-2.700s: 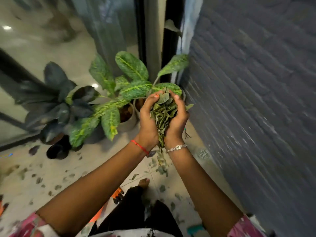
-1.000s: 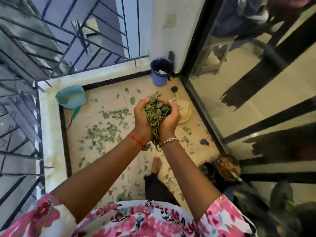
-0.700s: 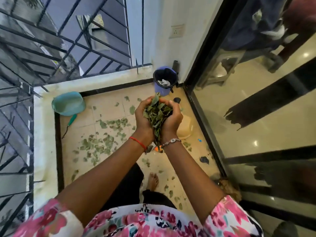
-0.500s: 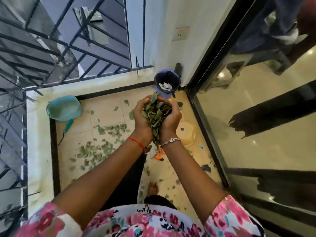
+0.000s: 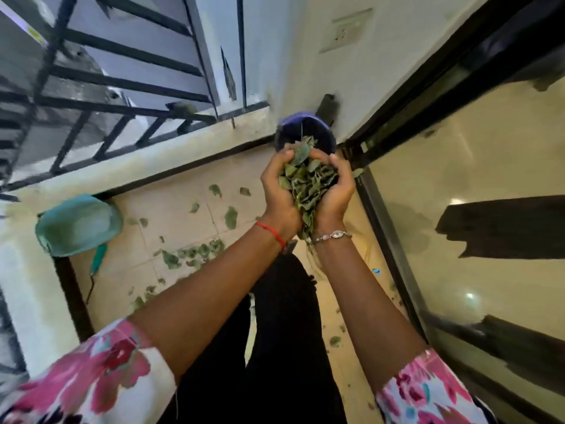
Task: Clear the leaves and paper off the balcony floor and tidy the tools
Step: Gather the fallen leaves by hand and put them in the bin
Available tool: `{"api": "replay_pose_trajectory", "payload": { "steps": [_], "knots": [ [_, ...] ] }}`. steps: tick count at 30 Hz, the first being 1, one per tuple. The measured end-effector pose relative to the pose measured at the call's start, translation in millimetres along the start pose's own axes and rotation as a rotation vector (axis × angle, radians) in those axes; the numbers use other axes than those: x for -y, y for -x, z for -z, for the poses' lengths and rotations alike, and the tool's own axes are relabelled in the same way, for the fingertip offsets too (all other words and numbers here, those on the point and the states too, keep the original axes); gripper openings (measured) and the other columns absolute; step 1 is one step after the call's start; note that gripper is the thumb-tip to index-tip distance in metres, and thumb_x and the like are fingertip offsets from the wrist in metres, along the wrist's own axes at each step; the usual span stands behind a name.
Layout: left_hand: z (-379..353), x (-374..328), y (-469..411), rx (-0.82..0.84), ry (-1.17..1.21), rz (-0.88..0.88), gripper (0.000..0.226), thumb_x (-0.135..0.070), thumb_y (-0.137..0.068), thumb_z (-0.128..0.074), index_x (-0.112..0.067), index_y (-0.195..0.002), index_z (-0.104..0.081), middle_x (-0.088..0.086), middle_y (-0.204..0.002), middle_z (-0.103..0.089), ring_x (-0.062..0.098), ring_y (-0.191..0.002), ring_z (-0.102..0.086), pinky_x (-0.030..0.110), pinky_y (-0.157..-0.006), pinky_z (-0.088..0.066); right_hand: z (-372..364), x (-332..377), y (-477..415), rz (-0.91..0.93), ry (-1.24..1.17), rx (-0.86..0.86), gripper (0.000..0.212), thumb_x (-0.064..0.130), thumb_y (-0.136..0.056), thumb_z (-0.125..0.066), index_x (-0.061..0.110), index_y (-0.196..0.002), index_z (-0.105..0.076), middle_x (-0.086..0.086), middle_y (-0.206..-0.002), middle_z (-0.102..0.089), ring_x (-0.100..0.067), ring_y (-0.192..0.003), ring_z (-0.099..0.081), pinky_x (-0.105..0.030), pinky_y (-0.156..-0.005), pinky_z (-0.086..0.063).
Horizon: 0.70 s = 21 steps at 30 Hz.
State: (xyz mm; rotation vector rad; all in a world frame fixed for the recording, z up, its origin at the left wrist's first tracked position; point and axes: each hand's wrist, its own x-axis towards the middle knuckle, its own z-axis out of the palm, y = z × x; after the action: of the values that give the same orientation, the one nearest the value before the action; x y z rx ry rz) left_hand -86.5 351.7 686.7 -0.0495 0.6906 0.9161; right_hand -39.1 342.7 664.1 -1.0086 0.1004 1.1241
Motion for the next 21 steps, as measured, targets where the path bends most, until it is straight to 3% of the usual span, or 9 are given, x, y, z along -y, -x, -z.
{"api": "replay_pose_trajectory", "payload": {
  "steps": [3,7,10,18,21],
  "knots": [
    [10.7,4.1,-69.6,-0.062,0.004,0.07,0.022,-0.022,-0.086,-0.043,-0.011,-0.079,-0.062,0.006,-0.079,-0.06,0.019,-0.073,-0.06,0.027,-0.071,-0.053,6.5,-8.4,-63.2,-0.017,0.019,-0.053,0.03,0.02,-0.075,-0.049,0.012,-0.056,-0.072,-0.009,-0.079,-0.065,-0.025,-0.086,-0.059,-0.036,-0.087,-0.045],
    [38.2,17.6,-166.9,-0.117,-0.002,0.085,0.018,-0.02,-0.088,-0.044,-0.015,-0.077,-0.058,0.002,-0.073,-0.06,0.018,-0.068,-0.06,0.028,-0.071,-0.051,27.9,-26.5,-153.1,-0.091,-0.02,-0.127,0.046,0.014,-0.089,-0.04,0.011,-0.054,-0.07,-0.008,-0.073,-0.065,-0.023,-0.077,-0.06,-0.031,-0.075,-0.048],
    [62.2,31.6,-239.5,-0.158,0.011,0.099,0.009,-0.021,-0.082,-0.049,-0.014,-0.082,-0.056,0.004,-0.08,-0.056,0.019,-0.074,-0.056,0.031,-0.075,-0.048,47.7,-47.7,-223.8,-0.137,-0.02,-0.184,0.035,0.013,-0.087,-0.04,0.005,-0.064,-0.065,-0.012,-0.076,-0.063,-0.024,-0.074,-0.061,-0.031,-0.073,-0.05],
    [104.1,65.7,-381.4,-0.223,-0.044,0.162,0.023,-0.027,-0.079,-0.05,-0.008,-0.078,-0.063,0.009,-0.071,-0.063,0.023,-0.071,-0.06,0.036,-0.084,-0.047,112.9,-85.6,-380.2,-0.16,0.009,-0.221,0.021,0.016,-0.087,-0.044,0.004,-0.078,-0.058,-0.015,-0.084,-0.056,-0.027,-0.083,-0.056,-0.035,-0.08,-0.046],
    [118.6,71.2,-423.2,-0.339,-0.154,0.124,0.034,-0.033,-0.086,-0.049,-0.005,-0.096,-0.066,0.016,-0.097,-0.066,0.029,-0.092,-0.062,0.042,-0.1,-0.042,123.5,-94.1,-421.1,-0.174,0.08,-0.212,0.025,0.015,-0.091,-0.046,0.005,-0.076,-0.064,-0.015,-0.083,-0.061,-0.029,-0.082,-0.058,-0.038,-0.081,-0.046]
  ]
}}
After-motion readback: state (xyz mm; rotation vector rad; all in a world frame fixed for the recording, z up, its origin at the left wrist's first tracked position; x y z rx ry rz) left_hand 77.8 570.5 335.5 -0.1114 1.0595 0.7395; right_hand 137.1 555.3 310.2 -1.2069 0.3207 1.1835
